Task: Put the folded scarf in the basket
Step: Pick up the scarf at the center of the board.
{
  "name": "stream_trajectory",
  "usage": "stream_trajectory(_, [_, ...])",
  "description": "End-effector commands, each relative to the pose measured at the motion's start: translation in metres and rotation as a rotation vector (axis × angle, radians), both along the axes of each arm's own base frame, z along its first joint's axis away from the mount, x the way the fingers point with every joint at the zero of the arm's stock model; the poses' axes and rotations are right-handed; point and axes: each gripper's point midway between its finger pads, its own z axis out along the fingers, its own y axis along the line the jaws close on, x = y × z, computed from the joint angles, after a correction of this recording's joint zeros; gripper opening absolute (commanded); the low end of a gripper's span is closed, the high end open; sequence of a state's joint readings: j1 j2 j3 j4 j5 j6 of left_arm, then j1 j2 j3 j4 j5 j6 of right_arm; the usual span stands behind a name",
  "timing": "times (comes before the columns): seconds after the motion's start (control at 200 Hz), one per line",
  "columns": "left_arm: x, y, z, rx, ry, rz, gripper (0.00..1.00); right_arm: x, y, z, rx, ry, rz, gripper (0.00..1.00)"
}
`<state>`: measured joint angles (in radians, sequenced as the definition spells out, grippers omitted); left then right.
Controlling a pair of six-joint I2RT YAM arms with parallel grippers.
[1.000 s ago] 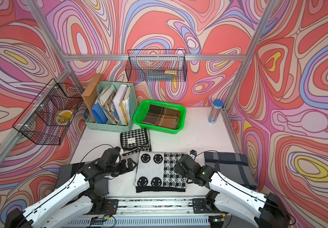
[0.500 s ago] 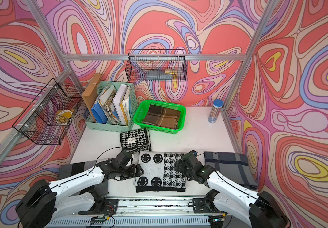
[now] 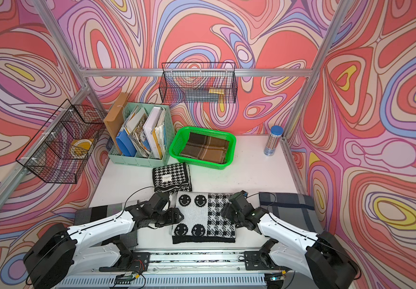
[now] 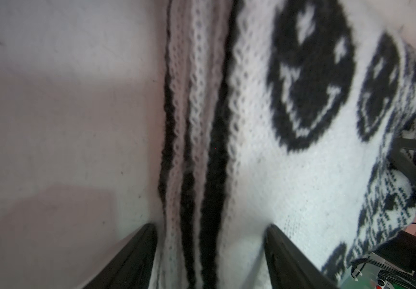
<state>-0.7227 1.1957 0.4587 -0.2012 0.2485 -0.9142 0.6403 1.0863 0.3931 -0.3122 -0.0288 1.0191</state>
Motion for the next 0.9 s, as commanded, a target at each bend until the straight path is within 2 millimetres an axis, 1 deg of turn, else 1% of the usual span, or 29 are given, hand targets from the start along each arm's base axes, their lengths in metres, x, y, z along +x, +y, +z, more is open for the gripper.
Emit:
stream_trajectory(0.0, [-0.003,-0.005,-0.005,0.010,0.014,-0.013,0.70,-0.007,-0.003,-0.010,-0.016,0.036,0.009,0.56])
stream_trajectory(0.03, [-0.003,-0.007,-0.004,0.009,0.013,-0.021,0.67,-0.006,-0.002,-0.009,-0.010,0.032,0.013,0.52])
stream_trajectory(0.095, [-0.003,-0.010,-0.002,0.012,0.006,-0.033,0.58,-0.004,0.001,-0.005,0.003,0.017,0.023,0.38])
stream_trajectory(0.12, [-0.002,-0.011,0.000,0.011,0.003,-0.038,0.54,-0.004,0.001,-0.002,0.008,0.009,0.027,0.31])
stream_trajectory(0.14, [-0.002,-0.012,0.001,0.009,-0.002,-0.041,0.49,-0.003,0.002,0.000,0.013,0.002,0.033,0.25])
stream_trajectory(0.16, [-0.001,-0.013,0.003,0.006,-0.009,-0.046,0.43,-0.003,0.003,0.002,0.017,-0.003,0.034,0.17])
stream_trajectory(0.235, [0.000,-0.014,0.012,-0.002,-0.028,-0.054,0.09,0.000,0.003,0.013,0.025,-0.041,0.045,0.00])
stream_trajectory(0.27, [-0.002,-0.012,0.015,-0.003,-0.036,-0.056,0.00,0.001,0.003,0.020,0.028,-0.064,0.052,0.00])
stream_trajectory(0.305, [-0.002,-0.012,0.021,-0.012,-0.052,-0.056,0.00,0.002,0.003,0.028,0.030,-0.088,0.059,0.00])
stream_trajectory(0.36, [0.000,-0.014,0.036,-0.048,-0.095,-0.050,0.00,0.003,0.004,0.041,0.051,-0.132,0.076,0.00])
stream_trajectory(0.436, [-0.001,-0.017,0.057,-0.084,-0.168,-0.051,0.00,0.003,0.011,0.061,0.108,-0.196,0.114,0.00])
stream_trajectory(0.441, [-0.001,-0.017,0.058,-0.087,-0.174,-0.052,0.00,0.003,0.012,0.063,0.112,-0.200,0.118,0.00])
stream_trajectory(0.451, [0.004,-0.023,0.072,-0.112,-0.203,-0.053,0.00,0.002,0.013,0.066,0.121,-0.209,0.125,0.00])
stream_trajectory(0.496, [0.001,-0.021,0.086,-0.111,-0.230,-0.059,0.00,0.002,0.016,0.078,0.145,-0.241,0.142,0.00])
stream_trajectory(0.586, [-0.001,-0.022,0.110,-0.131,-0.286,-0.077,0.00,0.002,0.014,0.101,0.160,-0.300,0.147,0.00])
stream_trajectory(0.671, [-0.001,-0.023,0.129,-0.146,-0.318,-0.094,0.00,0.007,0.011,0.123,0.169,-0.359,0.130,0.00])
stream_trajectory(0.751, [0.000,-0.026,0.144,-0.153,-0.344,-0.120,0.00,0.011,0.013,0.144,0.180,-0.404,0.135,0.00])
stream_trajectory(0.821, [0.003,-0.027,0.154,-0.149,-0.372,-0.133,0.00,0.016,0.009,0.154,0.165,-0.424,0.109,0.00])
stream_trajectory(0.896, [0.012,-0.025,0.164,-0.114,-0.420,-0.123,0.00,0.024,0.002,0.162,0.117,-0.430,0.067,0.00])
